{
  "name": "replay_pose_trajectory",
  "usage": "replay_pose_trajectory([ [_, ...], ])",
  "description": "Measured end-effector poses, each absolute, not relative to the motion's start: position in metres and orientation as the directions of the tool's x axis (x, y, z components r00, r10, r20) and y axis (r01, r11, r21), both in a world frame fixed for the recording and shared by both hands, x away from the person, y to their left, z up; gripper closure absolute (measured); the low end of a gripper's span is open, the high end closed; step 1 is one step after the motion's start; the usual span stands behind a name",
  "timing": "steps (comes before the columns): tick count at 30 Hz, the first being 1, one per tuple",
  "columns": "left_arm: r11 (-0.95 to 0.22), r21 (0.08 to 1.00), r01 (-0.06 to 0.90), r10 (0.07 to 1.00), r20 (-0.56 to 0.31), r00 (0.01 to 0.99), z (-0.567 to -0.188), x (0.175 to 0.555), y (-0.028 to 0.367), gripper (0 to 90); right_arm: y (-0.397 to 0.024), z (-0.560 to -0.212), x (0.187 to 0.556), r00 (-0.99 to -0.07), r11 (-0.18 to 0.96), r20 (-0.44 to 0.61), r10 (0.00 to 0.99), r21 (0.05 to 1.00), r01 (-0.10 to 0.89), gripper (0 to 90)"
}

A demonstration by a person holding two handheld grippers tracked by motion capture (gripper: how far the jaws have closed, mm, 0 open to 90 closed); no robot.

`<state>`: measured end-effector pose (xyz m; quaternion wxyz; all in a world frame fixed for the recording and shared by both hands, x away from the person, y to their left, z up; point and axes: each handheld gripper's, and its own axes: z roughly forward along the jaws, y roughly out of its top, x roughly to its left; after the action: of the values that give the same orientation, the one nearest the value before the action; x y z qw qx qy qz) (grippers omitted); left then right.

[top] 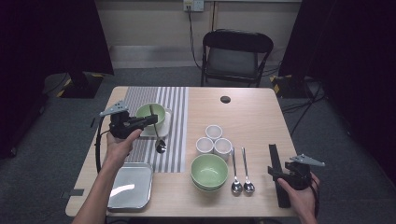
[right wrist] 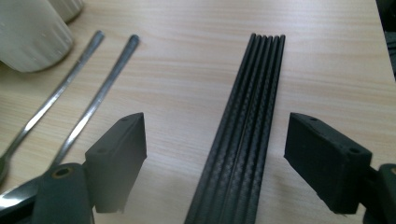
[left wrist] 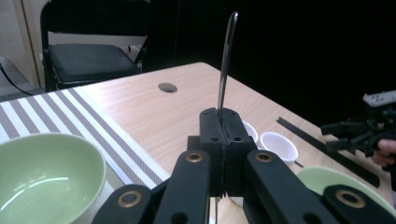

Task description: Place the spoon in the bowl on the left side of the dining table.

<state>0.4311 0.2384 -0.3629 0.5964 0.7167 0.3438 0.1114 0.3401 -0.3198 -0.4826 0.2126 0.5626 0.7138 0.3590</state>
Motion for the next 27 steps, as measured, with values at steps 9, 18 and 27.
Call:
replay_pose_trajectory([
  [9, -0.049, 0.929, 0.368, 0.645, -0.252, 0.721, -0.359, 0.446, 0.234, 89.9, -0.317, -0.494, 0.344, -0.268, 0.166, 0.032, 0.963, 0.712, 0.682, 17.9],
  [18, -0.032, 0.930, 0.366, 0.671, -0.252, 0.697, -0.347, 0.464, 0.238, 89.9, -0.316, -0.498, 0.343, -0.278, 0.198, -0.012, 0.960, 0.730, 0.653, 15.7],
  [27, -0.020, 0.927, 0.375, 0.701, -0.254, 0.667, -0.344, 0.491, 0.244, 89.9, -0.317, -0.499, 0.342, -0.283, 0.201, -0.014, 0.959, 0.740, 0.643, 15.6],
])
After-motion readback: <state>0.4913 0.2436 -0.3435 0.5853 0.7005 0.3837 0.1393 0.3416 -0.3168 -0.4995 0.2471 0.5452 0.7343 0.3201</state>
